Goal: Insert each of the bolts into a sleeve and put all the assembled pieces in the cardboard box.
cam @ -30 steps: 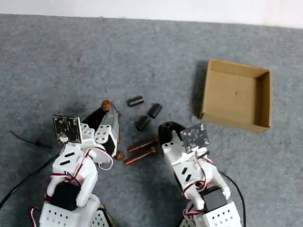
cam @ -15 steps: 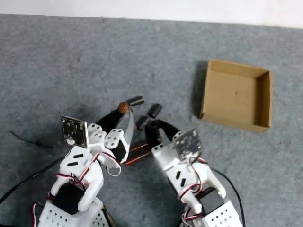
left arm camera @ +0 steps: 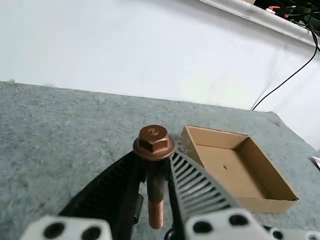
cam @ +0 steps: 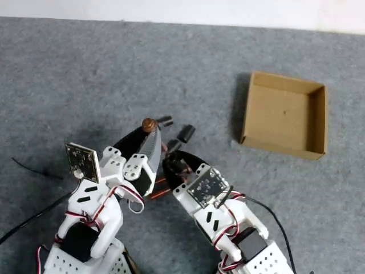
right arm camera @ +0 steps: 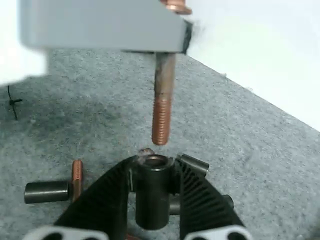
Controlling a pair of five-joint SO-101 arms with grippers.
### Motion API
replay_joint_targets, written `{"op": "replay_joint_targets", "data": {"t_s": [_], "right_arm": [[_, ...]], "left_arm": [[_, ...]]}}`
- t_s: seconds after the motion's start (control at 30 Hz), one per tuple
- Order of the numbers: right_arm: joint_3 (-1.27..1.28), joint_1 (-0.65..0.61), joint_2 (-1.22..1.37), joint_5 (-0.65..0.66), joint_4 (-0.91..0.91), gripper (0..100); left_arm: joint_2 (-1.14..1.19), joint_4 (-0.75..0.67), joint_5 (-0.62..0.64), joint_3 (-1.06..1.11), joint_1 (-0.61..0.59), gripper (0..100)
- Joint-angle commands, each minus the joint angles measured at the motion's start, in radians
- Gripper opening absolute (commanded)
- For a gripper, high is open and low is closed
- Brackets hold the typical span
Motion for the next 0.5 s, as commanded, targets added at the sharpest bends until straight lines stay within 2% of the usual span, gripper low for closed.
{"op": "replay_joint_targets", "data": {"t_s": [0.0,0.13,0.37,0.47], "right_arm": [[0.122,-0.005,-0.024,0.014,-0.021,0.5],[0.122,-0.002,-0.024,0.015,-0.021,0.5],[0.122,-0.002,-0.024,0.014,-0.021,0.5],[0.122,-0.002,-0.024,0.014,-0.021,0.5]], "left_arm": [[-0.001,-0.002,0.008,-0.062,0.021,1],[-0.056,0.057,0.008,-0.064,0.025,1],[-0.056,0.112,0.006,-0.084,0.170,1],[-0.056,0.114,0.006,-0.082,0.177,1]]}}
